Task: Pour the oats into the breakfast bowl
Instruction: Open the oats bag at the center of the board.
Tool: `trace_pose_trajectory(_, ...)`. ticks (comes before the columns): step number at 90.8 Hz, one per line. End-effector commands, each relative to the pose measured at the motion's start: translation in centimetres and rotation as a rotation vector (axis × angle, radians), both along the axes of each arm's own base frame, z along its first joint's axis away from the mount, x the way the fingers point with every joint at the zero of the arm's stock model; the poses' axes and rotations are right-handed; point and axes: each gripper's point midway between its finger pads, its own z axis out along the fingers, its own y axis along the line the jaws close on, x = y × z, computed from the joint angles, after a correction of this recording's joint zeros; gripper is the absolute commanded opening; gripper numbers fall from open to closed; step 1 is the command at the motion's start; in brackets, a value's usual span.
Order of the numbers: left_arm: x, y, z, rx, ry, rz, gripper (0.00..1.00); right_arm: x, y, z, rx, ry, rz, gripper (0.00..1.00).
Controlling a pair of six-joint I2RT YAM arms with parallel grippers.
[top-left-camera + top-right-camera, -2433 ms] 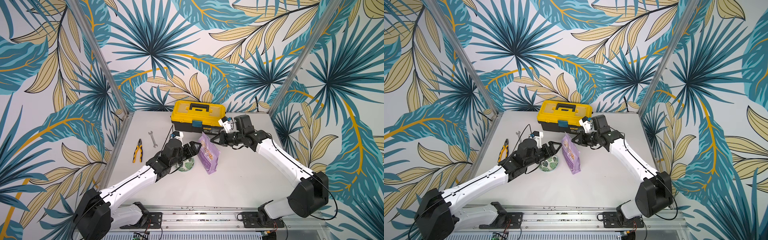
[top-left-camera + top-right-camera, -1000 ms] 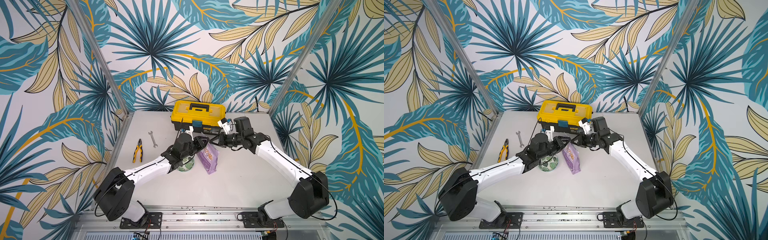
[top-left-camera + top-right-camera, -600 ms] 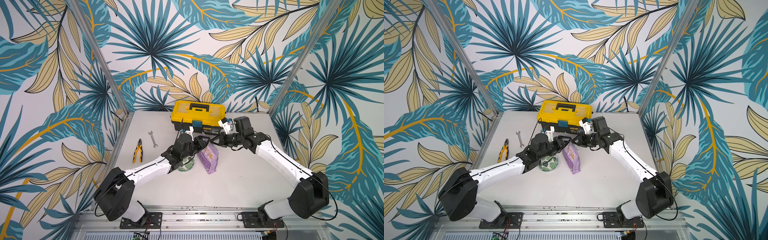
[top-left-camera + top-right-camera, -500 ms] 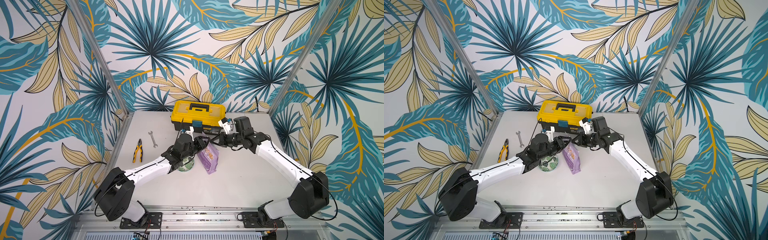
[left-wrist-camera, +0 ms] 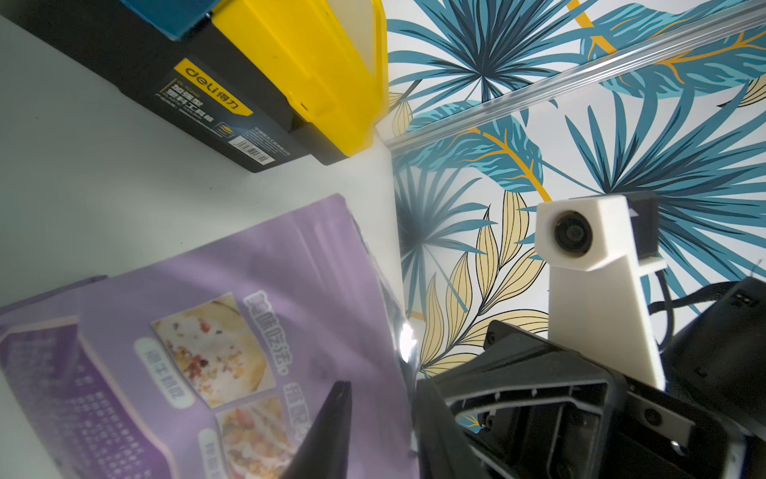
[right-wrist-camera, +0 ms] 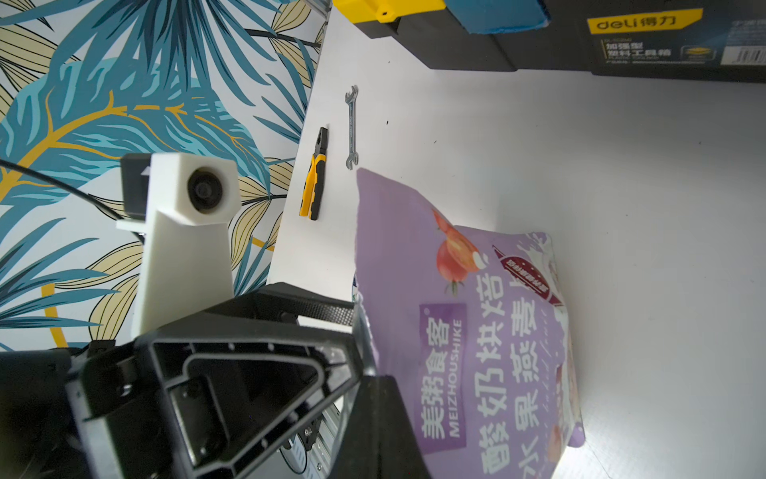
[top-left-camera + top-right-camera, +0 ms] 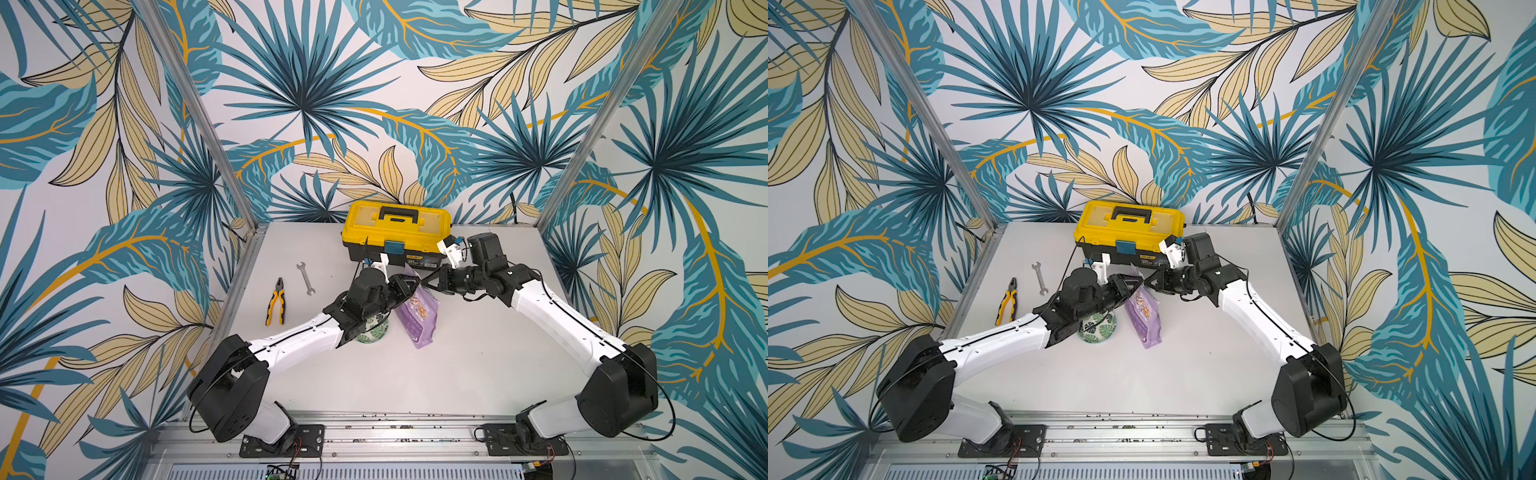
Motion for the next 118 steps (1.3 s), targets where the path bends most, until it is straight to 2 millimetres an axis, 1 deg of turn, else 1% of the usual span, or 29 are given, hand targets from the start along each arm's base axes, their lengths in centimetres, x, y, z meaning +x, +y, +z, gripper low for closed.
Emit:
trace_pose_trajectory(1, -0.4, 0.0, -0.4, 0.012, 0.005, -0.007, 0.35, -0.2, -0.6, -1.3, -0.056, 0.025, -0.013, 0.0)
trace_pose_trajectory(10, -0.5, 0.0, -0.3, 0.012, 0.002, -0.01, 0.37, -0.2, -0.6, -1.4, -0.062, 0.027, -0.014, 0.0)
trace_pose_trajectory(31, -0.7, -0.7, -0.5, 0.016, 0.004, -0.028, 0.36, -0.1, -0.6, -1.2, -0.055, 0.024, -0.016, 0.0)
trace_pose_trajectory(41, -0.9, -1.0, -0.6, 0.014, 0.005, -0.038, 0.29, -0.2, -0.6, -1.4, -0.059, 0.027, -0.017, 0.0)
trace_pose_trajectory(50, -0.9, -1.1, -0.8, 0.018, 0.008, -0.039, 0.22, -0.1, -0.7, -1.3, -0.059, 0.023, -0.021, 0.0)
trace_pose_trajectory(54, -0.9, -1.1, -0.8, 0.017, 0.008, -0.038, 0.17, -0.1, -0.7, -1.2, -0.058, 0.024, -0.023, 0.0)
trace_pose_trajectory(64, -0.9, -1.0, -0.8, 0.016, 0.007, -0.034, 0.01, -0.1, -0.8, -1.1, -0.067, 0.011, -0.027, 0.0)
trace_pose_trajectory(67, -1.0, -0.9, -0.9, 0.018, 0.007, -0.032, 0.0, 0.0, -1.0, -1.1, -0.081, 0.004, -0.03, 0.0)
trace_pose_trajectory(77, -1.0, -0.5, -0.7, 0.041, -0.003, -0.02, 0.0, 0.3, -1.8, -1.0, -0.162, -0.036, -0.049, 0.0)
trace_pose_trajectory(87, -1.0, -0.1, -0.4, 0.078, -0.018, -0.017, 0.0, 0.6, -2.5, -1.1, -0.303, -0.105, -0.078, 0.0)
trace_pose_trajectory(89, -1.0, -0.1, -0.3, 0.086, -0.018, -0.016, 0.0, 0.5, -2.6, -1.4, -0.338, -0.108, -0.076, 0.0)
trace_pose_trajectory(92, -1.0, 0.0, -0.2, 0.096, -0.023, -0.016, 0.0, 0.9, -3.0, -1.8, -0.4, -0.125, -0.094, 0.0)
trace_pose_trajectory(108, -1.4, 0.8, 0.6, 0.155, -0.043, 0.004, 0.0, 2.0, -6.0, -2.7, -0.684, -0.198, -0.187, 0.0)
trace_pose_trajectory(118, -1.5, 2.1, 0.8, 0.178, -0.049, 0.052, 0.0, 2.6, -7.5, -2.5, -0.785, -0.226, -0.23, 0.0)
